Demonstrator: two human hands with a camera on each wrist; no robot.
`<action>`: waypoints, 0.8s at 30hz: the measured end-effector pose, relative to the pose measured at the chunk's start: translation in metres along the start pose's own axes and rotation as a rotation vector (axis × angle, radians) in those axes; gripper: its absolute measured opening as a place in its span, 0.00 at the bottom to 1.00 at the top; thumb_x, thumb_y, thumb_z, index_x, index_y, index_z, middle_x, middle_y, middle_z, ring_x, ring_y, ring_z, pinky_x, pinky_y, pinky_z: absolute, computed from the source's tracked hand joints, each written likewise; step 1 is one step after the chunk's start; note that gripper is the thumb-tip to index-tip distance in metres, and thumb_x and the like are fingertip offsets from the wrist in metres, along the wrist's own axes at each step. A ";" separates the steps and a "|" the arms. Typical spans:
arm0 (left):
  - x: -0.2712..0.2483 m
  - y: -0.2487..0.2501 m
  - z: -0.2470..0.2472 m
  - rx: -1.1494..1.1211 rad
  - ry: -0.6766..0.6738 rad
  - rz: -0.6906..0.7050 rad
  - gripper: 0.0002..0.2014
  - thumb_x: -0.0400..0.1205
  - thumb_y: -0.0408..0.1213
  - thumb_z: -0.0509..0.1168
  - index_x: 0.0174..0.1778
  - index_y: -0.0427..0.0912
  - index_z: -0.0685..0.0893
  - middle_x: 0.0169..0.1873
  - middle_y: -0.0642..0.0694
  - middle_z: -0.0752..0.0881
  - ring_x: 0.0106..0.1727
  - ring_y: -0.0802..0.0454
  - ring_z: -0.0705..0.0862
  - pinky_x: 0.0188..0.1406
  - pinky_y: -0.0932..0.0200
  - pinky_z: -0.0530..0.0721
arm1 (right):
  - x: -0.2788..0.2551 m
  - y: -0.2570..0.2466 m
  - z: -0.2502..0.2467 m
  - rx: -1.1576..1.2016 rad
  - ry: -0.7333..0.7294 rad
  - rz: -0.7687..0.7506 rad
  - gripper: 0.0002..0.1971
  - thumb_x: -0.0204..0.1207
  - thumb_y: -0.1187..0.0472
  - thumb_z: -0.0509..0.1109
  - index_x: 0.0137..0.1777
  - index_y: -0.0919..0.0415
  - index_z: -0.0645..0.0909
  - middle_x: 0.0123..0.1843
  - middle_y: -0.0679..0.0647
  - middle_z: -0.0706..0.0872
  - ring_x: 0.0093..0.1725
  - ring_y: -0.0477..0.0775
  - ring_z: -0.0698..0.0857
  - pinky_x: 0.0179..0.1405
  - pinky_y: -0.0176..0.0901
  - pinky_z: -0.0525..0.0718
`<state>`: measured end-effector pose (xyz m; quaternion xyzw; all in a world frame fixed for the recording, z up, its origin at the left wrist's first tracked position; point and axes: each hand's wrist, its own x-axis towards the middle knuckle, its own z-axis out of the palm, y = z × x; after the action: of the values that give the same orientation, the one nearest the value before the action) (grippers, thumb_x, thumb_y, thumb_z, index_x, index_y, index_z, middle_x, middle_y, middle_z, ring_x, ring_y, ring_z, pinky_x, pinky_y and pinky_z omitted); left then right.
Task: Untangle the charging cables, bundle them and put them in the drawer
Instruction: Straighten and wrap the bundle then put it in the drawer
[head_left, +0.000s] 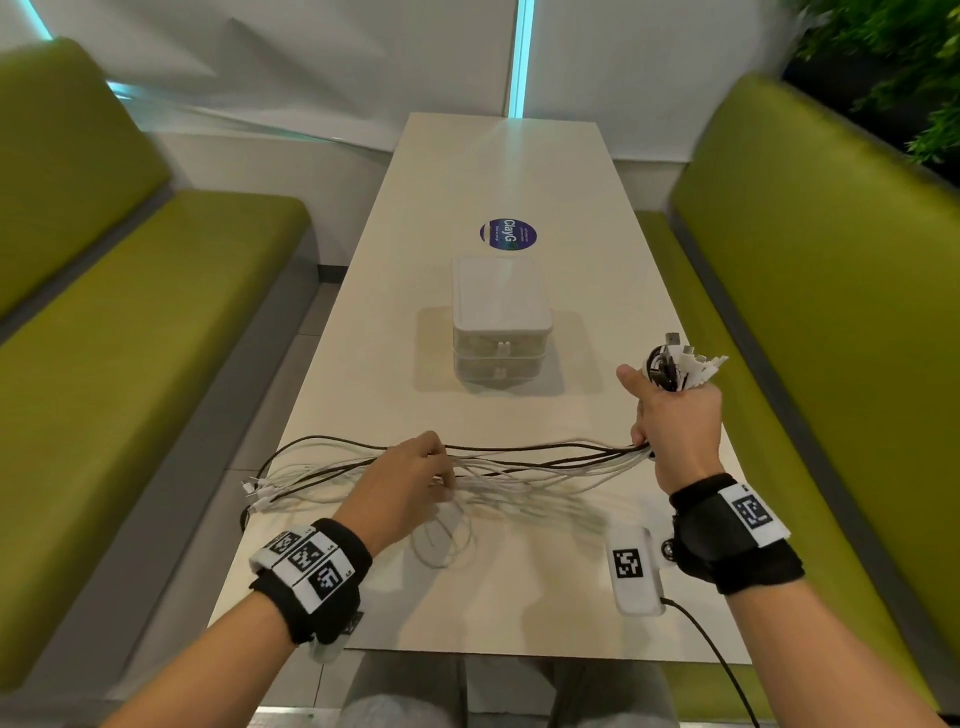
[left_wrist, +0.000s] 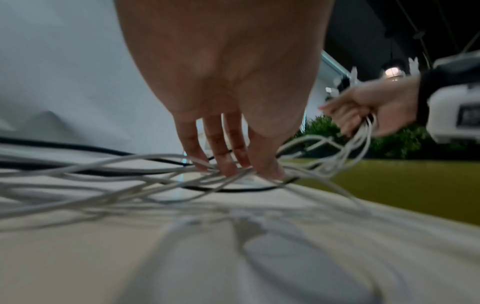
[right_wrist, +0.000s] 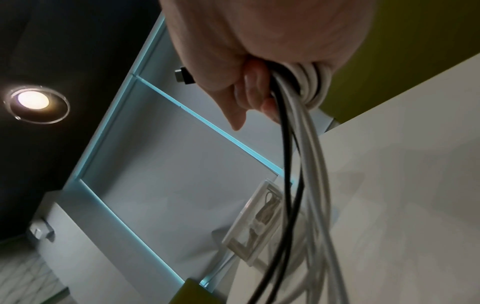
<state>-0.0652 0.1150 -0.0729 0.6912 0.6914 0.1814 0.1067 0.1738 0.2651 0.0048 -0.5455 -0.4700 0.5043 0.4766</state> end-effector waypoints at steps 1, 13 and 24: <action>-0.001 0.001 -0.007 -0.067 0.023 -0.023 0.05 0.75 0.33 0.74 0.39 0.46 0.85 0.42 0.53 0.82 0.41 0.53 0.82 0.39 0.58 0.78 | 0.001 0.002 -0.001 -0.021 0.009 -0.014 0.16 0.72 0.63 0.79 0.32 0.57 0.73 0.24 0.54 0.72 0.18 0.53 0.67 0.18 0.39 0.71; 0.011 -0.016 -0.094 -0.108 0.015 -0.183 0.06 0.80 0.42 0.70 0.41 0.58 0.91 0.34 0.60 0.88 0.36 0.62 0.83 0.37 0.63 0.78 | 0.022 0.023 -0.022 -0.264 0.085 -0.128 0.05 0.72 0.63 0.78 0.43 0.57 0.85 0.36 0.49 0.84 0.38 0.51 0.80 0.43 0.44 0.79; 0.012 -0.070 -0.135 0.181 -0.033 -0.638 0.28 0.69 0.67 0.71 0.22 0.44 0.81 0.18 0.48 0.80 0.25 0.49 0.80 0.25 0.62 0.71 | 0.027 0.034 -0.017 -0.378 0.071 -0.121 0.06 0.72 0.63 0.78 0.46 0.61 0.87 0.41 0.55 0.89 0.42 0.55 0.85 0.45 0.47 0.84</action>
<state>-0.1836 0.1147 0.0240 0.4493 0.8845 0.0654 0.1072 0.1927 0.2881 -0.0308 -0.6134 -0.5713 0.3581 0.4114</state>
